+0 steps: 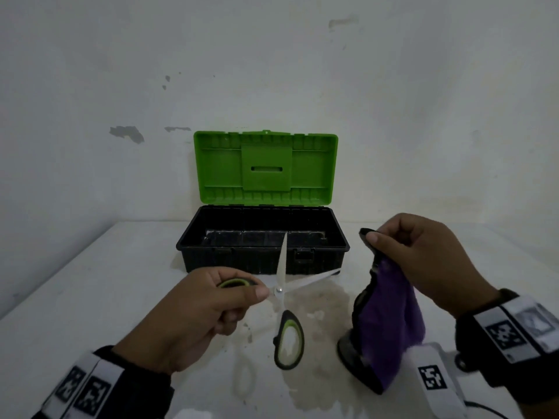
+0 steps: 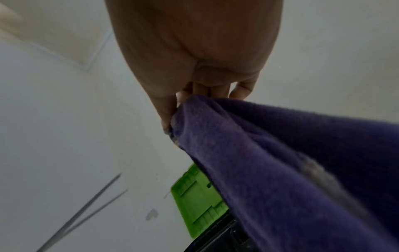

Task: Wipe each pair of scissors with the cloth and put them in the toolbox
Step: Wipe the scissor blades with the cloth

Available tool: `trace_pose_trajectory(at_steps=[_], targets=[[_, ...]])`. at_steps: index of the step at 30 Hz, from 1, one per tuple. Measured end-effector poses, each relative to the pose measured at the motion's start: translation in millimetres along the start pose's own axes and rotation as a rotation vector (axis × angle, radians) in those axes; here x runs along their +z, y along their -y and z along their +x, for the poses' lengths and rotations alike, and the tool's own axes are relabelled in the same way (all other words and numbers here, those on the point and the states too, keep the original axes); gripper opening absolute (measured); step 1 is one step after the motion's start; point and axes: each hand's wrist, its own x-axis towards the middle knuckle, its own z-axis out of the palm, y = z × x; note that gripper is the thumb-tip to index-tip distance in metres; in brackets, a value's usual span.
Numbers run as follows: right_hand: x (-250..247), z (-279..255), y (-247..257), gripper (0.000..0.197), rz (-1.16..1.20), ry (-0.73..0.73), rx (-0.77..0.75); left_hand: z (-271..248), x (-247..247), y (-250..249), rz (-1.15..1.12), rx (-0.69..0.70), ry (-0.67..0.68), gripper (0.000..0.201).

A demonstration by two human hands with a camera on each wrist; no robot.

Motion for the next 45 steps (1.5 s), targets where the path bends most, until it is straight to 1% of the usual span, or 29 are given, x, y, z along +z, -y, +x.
trace_pose_trajectory(at_steps=[2, 4, 5, 7, 9, 12, 14, 17, 19, 22, 25, 28, 30, 32, 34, 36, 39, 41, 44, 45], targets=[[10.3, 2.6, 11.2, 0.021, -0.067, -0.003, -0.120, 2.0, 2.2, 1.0, -0.048, -0.004, -0.003, 0.018], [21.3, 3.6, 19.9, 0.020, -0.083, 0.011, -0.200, 3.5, 4.2, 1.9, -0.082, -0.001, -0.014, 0.024], [26.2, 3.4, 22.9, 0.020, -0.074, 0.024, -0.219, 3.6, 5.1, 1.6, -0.102, 0.002, -0.018, 0.025], [33.1, 0.7, 26.0, 0.019, -0.037, 0.046, -0.224, 2.7, 6.7, 0.1, -0.151, 0.020, -0.021, 0.016], [36.3, -4.7, 27.8, 0.018, 0.002, 0.055, -0.220, 2.6, 6.5, 0.8, -0.186, 0.047, -0.046, 0.018], [38.4, -15.3, 33.7, 0.016, 0.039, 0.056, -0.238, 3.1, 9.2, 4.4, -0.222, 0.095, -0.117, 0.028], [40.9, -24.1, 41.2, 0.015, 0.072, 0.070, -0.270, 3.3, 16.4, 6.7, -0.272, 0.101, -0.167, 0.023], [47.7, -34.3, 50.6, 0.016, 0.035, 0.076, -0.361, 5.9, 28.2, 10.4, -0.162, 0.134, -0.278, 0.032], [52.3, -38.5, 54.1, 0.016, -0.006, 0.046, -0.448, 6.6, 33.7, 10.8, -0.098, 0.163, -0.356, 0.039], [60.7, -42.6, 53.7, 0.015, -0.072, 0.028, -0.499, 7.2, 38.0, 8.0, -0.072, 0.210, -0.400, 0.040], [73.4, -46.0, 51.7, 0.018, -0.141, 0.043, -0.491, 7.3, 41.1, 4.2, -0.099, 0.254, -0.408, 0.038], [86.3, -49.6, 51.8, 0.019, -0.192, -0.011, -0.477, 5.5, 45.9, 1.9, -0.109, 0.284, -0.409, 0.036], [92.9, -51.4, 51.6, 0.020, -0.186, -0.054, -0.443, 3.6, 48.7, 1.2, -0.099, 0.316, -0.408, 0.033], [97.5, -52.6, 50.7, 0.020, -0.145, -0.084, -0.398, 3.0, 50.2, 1.5, -0.089, 0.337, -0.405, 0.032], [100.1, -52.7, 50.8, 0.020, -0.053, -0.075, -0.334, 2.6, 50.7, 2.3, -0.077, 0.350, -0.405, 0.031], [100.1, -50.8, 51.1, 0.015, 0.042, -0.082, -0.278, 2.4, 51.1, 3.2, -0.079, 0.364, -0.411, 0.030], [98.6, -45.2, 48.8, 0.015, 0.097, -0.169, -0.212, 3.4, 51.3, 5.4, -0.068, 0.360, -0.422, 0.031], [97.4, -44.7, 47.3, 0.015, 0.119, -0.147, -0.181, 4.4, 51.4, 7.2, -0.069, 0.351, -0.422, 0.031], [96.5, -51.2, 50.0, 0.010, 0.122, -0.035, -0.212, 4.5, 50.3, 9.6, -0.071, 0.352, -0.414, 0.033], [95.7, -51.7, 50.0, 0.010, 0.125, -0.033, -0.212, 4.7, 50.3, 10.1, -0.068, 0.357, -0.409, 0.033]])
